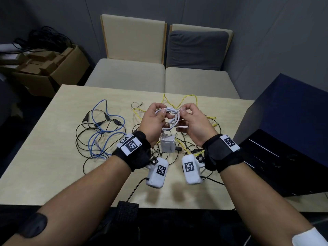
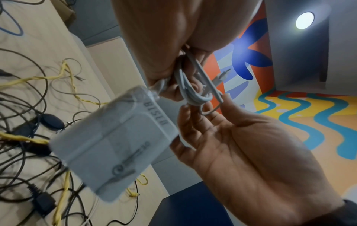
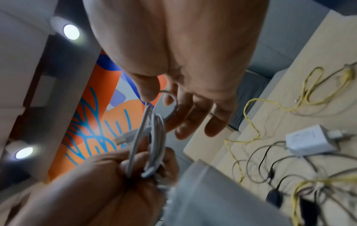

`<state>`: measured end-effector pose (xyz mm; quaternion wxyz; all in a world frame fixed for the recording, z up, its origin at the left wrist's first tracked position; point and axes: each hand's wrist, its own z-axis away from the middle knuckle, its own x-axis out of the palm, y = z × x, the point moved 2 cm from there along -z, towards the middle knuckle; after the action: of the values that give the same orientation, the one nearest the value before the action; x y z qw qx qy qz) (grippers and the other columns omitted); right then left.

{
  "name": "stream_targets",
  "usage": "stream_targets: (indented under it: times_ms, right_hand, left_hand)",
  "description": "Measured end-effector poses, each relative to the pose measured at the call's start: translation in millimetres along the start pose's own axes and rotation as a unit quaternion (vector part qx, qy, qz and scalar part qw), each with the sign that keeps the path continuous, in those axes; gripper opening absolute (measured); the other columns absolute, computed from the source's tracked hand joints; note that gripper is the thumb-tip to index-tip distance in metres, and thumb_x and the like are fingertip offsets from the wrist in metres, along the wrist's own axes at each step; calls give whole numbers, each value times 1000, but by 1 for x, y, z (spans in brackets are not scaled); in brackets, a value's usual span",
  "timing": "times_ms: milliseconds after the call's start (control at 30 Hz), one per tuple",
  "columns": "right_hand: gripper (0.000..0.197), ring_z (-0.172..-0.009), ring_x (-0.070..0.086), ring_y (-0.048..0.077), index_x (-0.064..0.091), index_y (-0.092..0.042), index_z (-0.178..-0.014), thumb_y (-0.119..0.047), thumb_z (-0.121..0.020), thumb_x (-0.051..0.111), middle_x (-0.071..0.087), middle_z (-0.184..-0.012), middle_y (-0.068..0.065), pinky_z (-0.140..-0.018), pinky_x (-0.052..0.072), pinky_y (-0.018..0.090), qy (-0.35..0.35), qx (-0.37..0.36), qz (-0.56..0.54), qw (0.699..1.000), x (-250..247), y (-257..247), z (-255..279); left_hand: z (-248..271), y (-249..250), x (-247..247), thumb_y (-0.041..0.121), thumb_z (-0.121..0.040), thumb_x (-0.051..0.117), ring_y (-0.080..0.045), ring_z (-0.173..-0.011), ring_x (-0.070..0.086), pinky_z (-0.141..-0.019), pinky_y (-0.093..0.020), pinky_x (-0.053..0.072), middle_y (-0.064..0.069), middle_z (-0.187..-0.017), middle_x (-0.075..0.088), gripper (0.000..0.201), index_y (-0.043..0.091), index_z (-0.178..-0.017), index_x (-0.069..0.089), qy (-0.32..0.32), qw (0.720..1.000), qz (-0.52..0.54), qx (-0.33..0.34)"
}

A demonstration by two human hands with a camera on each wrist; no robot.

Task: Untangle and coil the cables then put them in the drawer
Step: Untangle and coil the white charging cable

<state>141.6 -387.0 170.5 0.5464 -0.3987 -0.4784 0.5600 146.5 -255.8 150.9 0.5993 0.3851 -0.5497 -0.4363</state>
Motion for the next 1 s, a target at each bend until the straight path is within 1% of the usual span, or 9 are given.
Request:
stream_targets:
  times_ms: [133, 233, 333, 400, 500, 667, 767, 933, 1000]
  right_hand:
    - [14, -74, 59, 21, 47, -29, -89, -36, -99, 41, 66, -92, 7, -69, 41, 34, 25, -29, 175, 984, -4, 9, -6]
    - [18, -83, 60, 25, 54, -23, -104, -37, -98, 44, 63, -99, 7, -75, 46, 37, 55, -56, 274, 959, -6, 10, -5]
    - [19, -84, 52, 14, 55, -19, -109, -27, -93, 58, 53, -104, 2, -76, 40, 26, 130, -134, 348, 919, -11, 2, -1]
    - [12, -76, 51, 15, 56, -16, -103, -17, -91, 60, 58, -94, 1, -70, 37, 24, 116, -172, 372, 905, -8, -3, 1]
    - [15, -80, 53, 17, 57, -13, -107, -12, -93, 53, 63, -93, 2, -71, 40, 27, 66, -185, 422, 885, -3, -7, 5]
    - [41, -84, 51, 10, 59, -16, -116, -40, -84, 68, 60, -102, -5, -72, 36, 22, 1, -173, 462, 870, 2, -9, 9]
    - [45, -83, 48, 12, 56, -14, -114, -32, -79, 76, 56, -100, -3, -68, 29, 19, 15, -170, 482, 859, 3, -8, 6]
    - [36, -73, 58, 25, 42, -18, -101, -24, -83, 72, 61, -84, 2, -63, 47, 36, 44, -160, 471, 867, 7, -8, 10]
    - [30, -75, 59, 25, 48, -15, -94, -26, -81, 73, 63, -80, 5, -65, 48, 36, 46, -142, 474, 868, 7, -9, 10]
  left_hand:
    - [-1, -8, -3, 7, -101, 39, -19, -63, 41, -57, -29, 37, 0, -63, 64, 16, 14, -93, 50, 3, 999, 14, -30]
    - [0, -6, -3, 6, -101, 38, -16, -52, 40, -53, -26, 43, -4, -63, 60, 14, 11, -93, 49, 5, 999, 30, -40]
    - [1, -4, -2, 5, -101, 37, -6, -38, 39, -61, -28, 46, -8, -67, 52, 13, 10, -93, 47, -1, 998, 43, -45]
    - [0, -6, 0, 5, -101, 38, -6, -40, 35, -61, -27, 50, -7, -66, 53, 14, 10, -93, 48, -5, 998, 41, -43]
    - [0, -8, 3, 5, -101, 37, -8, -43, 31, -57, -24, 52, -7, -67, 51, 14, 10, -93, 48, -5, 998, 38, -42]
    - [-2, -5, -1, 4, -101, 37, -9, -46, 40, -48, -22, 41, -7, -68, 50, 15, 11, -92, 47, 10, 999, 23, -31]
    - [0, -4, 1, 4, -101, 35, -4, -40, 35, -44, -18, 35, -6, -67, 46, 16, 12, -92, 46, 6, 1000, -1, -22]
    - [0, -4, 1, 2, -100, 35, -2, -40, 37, -52, -23, 38, -6, -68, 45, 16, 12, -92, 46, 10, 999, -31, 0]
    - [0, -5, 0, 2, -100, 35, -2, -40, 37, -55, -27, 40, -6, -68, 45, 15, 11, -94, 46, 13, 999, -37, 4]
